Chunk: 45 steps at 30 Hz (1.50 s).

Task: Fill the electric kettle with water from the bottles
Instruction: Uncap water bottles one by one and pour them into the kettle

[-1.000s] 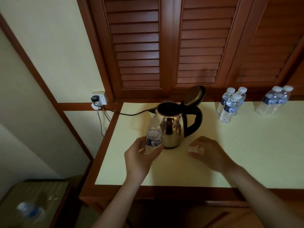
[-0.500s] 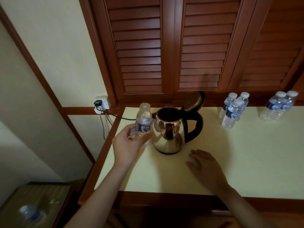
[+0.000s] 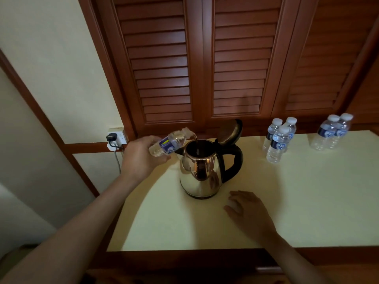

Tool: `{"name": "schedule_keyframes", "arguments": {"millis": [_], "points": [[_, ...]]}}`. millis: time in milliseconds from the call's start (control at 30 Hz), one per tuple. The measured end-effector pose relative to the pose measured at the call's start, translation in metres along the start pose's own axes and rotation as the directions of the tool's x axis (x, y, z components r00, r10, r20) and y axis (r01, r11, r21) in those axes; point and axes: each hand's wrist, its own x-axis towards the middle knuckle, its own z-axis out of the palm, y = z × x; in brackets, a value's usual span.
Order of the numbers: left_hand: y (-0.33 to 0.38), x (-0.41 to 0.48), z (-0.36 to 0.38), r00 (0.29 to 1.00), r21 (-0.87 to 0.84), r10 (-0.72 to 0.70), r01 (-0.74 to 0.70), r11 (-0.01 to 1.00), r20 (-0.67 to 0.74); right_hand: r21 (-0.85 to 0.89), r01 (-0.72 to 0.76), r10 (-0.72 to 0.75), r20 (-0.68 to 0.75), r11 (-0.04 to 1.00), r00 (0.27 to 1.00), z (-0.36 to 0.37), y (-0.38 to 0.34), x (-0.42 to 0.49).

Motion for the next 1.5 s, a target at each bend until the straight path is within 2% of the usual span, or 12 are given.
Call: {"name": "schedule_keyframes", "arguments": {"millis": [267, 500, 633, 933, 1067, 1200, 1500], "points": [[-0.006, 0.009, -0.004, 0.998, 0.116, 0.049, -0.053, 0.992, 0.035, -0.013, 0.081, -0.081, -0.094, 0.997, 0.992, -0.004, -0.007, 0.001], [-0.006, 0.013, -0.009, 0.994, 0.177, 0.101, -0.107, 0.978, 0.040, -0.070, 0.021, -0.020, 0.012, 0.997, 1.000, 0.015, 0.013, -0.004], [-0.007, 0.014, -0.011, 0.993, 0.192, 0.115, -0.120, 0.974, 0.035, -0.043, -0.024, 0.024, -0.006, 0.999, 1.000, 0.007, 0.003, -0.003], [-0.005, 0.018, -0.014, 0.986, 0.250, 0.165, -0.169, 0.953, 0.037, -0.067, -0.002, 0.001, -0.025, 0.998, 1.000, 0.008, 0.004, -0.002], [-0.004, 0.018, -0.015, 0.982, 0.265, 0.184, -0.190, 0.945, 0.049, -0.098, 0.006, -0.003, 0.027, 0.995, 1.000, 0.014, 0.011, -0.002], [-0.002, 0.019, -0.017, 0.980, 0.264, 0.186, -0.196, 0.944, 0.065, -0.093, -0.003, 0.002, -0.006, 0.996, 1.000, 0.012, 0.008, -0.001], [0.001, 0.023, -0.020, 0.982, 0.268, 0.177, -0.187, 0.945, 0.063, -0.126, 0.016, -0.013, 0.028, 0.992, 1.000, 0.017, 0.014, -0.002]]}}
